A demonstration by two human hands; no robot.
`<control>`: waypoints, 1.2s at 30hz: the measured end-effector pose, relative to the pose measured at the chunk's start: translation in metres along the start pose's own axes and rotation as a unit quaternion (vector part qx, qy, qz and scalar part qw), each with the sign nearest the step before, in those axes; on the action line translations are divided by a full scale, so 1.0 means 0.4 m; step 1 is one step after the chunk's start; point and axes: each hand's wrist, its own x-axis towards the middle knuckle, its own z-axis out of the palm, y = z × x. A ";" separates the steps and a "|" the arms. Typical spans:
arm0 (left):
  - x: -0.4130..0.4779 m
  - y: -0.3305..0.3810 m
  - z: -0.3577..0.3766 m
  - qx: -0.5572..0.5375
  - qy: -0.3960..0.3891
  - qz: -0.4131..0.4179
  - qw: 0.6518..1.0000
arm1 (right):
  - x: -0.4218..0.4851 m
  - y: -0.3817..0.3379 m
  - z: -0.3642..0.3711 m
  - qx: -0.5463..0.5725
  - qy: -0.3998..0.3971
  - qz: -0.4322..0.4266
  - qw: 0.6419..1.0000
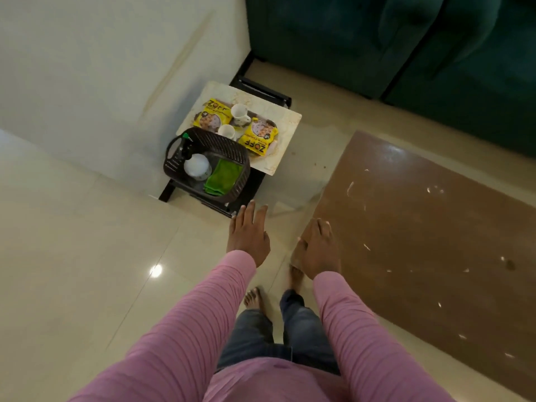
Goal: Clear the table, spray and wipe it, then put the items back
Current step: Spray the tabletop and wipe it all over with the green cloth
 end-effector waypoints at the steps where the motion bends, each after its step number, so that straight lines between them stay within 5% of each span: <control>1: 0.010 -0.012 -0.004 -0.005 0.005 -0.017 1.000 | 0.025 -0.011 -0.002 -0.009 -0.009 -0.014 1.000; 14: 0.178 -0.234 -0.014 -0.137 0.054 -0.191 0.971 | 0.332 -0.267 0.033 -0.184 -0.079 -0.254 0.946; 24: 0.587 -0.586 0.036 -0.307 0.184 -0.272 0.893 | 0.736 -0.503 0.339 -0.285 -0.156 -0.395 0.859; 31: 0.729 -0.709 0.089 -0.351 0.196 -0.224 0.888 | 0.959 -0.567 0.561 -0.389 -0.225 -0.429 0.784; 36: 0.766 -0.712 0.090 -0.420 0.151 -0.197 0.873 | 0.995 -0.560 0.580 -0.430 -0.197 -0.465 0.748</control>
